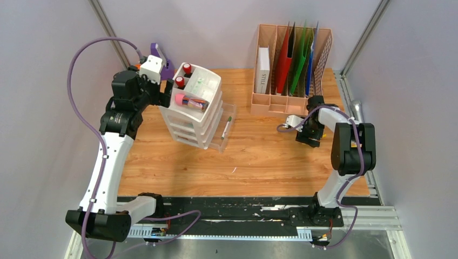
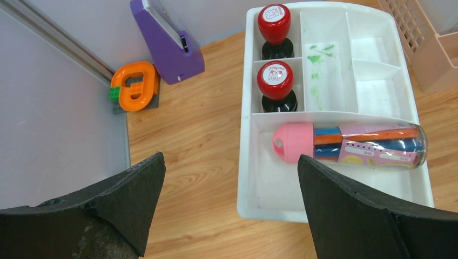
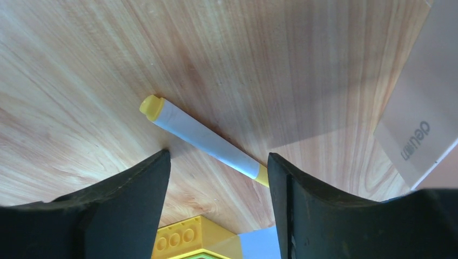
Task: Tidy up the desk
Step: Pick up the stationery from the corner of the board.
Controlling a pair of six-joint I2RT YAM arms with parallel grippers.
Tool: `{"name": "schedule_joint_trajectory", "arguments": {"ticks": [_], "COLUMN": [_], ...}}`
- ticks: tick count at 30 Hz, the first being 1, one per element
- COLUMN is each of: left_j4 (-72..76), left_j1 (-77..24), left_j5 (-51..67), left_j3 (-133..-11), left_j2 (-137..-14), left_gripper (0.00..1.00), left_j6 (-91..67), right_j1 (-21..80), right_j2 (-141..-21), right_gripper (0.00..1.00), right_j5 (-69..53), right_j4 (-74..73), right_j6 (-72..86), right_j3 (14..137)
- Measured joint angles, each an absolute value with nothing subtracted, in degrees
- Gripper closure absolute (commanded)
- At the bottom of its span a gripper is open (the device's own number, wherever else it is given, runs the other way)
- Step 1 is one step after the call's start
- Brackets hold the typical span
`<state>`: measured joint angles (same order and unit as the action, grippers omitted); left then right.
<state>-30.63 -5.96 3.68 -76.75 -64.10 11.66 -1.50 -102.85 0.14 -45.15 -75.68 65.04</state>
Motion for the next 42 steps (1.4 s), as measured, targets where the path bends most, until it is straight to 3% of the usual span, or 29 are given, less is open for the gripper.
{"name": "schedule_joint_trajectory", "arguments": {"ticks": [5, 15, 23, 26, 32, 42], "left_j4": [-30.6, -30.6, -30.6, -30.6, -30.6, -30.6], "left_j1": [-6.0, -6.0, -6.0, -6.0, -6.0, -6.0], "left_j5": [3.2, 2.7, 2.7, 2.7, 2.7, 2.7], "left_j3": [-76.8, -76.8, -76.8, -76.8, -76.8, -76.8], "left_j2": [-64.1, -64.2, -64.2, -64.2, -63.9, -63.6], "left_gripper": [0.0, 0.0, 0.0, 0.0, 0.0, 0.0], "left_j6": [11.6, 11.6, 11.6, 11.6, 11.6, 11.7], "right_j1": [-1.3, 0.5, 6.2, 9.1, 10.2, 3.4], "right_j2": [-104.2, -105.8, -106.5, -106.5, -106.2, -105.8], "right_gripper": [0.54, 0.63, 0.65, 0.58, 0.26, 0.19], "right_j5": [0.9, 1.0, -12.6, -17.3, -18.7, -10.8], "right_j4": [-47.1, -50.8, -54.5, -55.0, -55.9, -55.6], "right_j6": [-76.9, -74.6, -64.1, -59.9, -57.3, -65.0], "right_j3": [66.0, 67.9, 70.6, 70.6, 70.6, 70.6]}}
